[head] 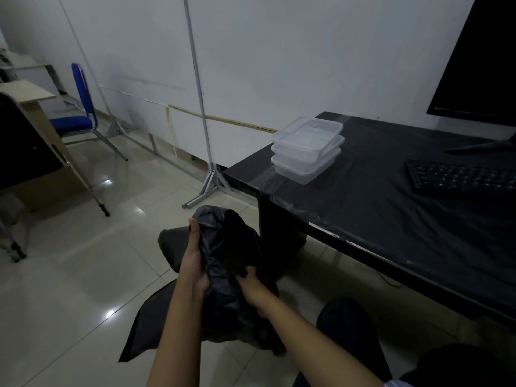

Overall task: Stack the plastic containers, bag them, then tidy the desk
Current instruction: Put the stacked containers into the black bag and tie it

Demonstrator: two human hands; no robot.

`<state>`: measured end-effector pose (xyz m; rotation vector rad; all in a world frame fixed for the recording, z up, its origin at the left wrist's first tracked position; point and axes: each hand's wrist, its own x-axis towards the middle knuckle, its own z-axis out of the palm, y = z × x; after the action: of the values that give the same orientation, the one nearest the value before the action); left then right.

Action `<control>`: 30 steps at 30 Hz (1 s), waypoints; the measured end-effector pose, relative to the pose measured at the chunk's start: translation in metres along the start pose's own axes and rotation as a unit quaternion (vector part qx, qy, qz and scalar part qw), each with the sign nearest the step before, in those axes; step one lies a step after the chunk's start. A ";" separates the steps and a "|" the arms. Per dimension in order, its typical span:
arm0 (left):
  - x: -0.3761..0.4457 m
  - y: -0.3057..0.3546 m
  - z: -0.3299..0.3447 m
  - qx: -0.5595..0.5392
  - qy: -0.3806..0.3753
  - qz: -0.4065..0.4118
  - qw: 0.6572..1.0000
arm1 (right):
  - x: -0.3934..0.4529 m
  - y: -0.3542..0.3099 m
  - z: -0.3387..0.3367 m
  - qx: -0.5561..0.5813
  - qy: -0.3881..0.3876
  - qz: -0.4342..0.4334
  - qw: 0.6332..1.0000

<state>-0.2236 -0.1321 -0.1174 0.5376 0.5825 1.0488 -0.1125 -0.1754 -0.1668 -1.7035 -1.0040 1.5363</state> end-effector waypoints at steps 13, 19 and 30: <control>-0.006 0.028 -0.043 -0.115 -0.033 0.069 0.990 | 0.006 0.014 -0.044 -0.007 -0.114 0.056 0.992; -0.025 0.030 -0.031 -0.169 -0.162 0.037 0.971 | 0.016 0.030 -0.063 0.014 -0.039 0.068 0.997; -0.047 0.037 -0.006 -0.145 -0.261 0.035 0.954 | 0.028 0.083 -0.069 0.027 0.043 0.114 0.992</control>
<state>-0.2688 -0.1587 -0.0885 0.5482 -0.0580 0.9850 -0.0324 -0.1913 -0.2428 -1.8817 -0.7364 1.6001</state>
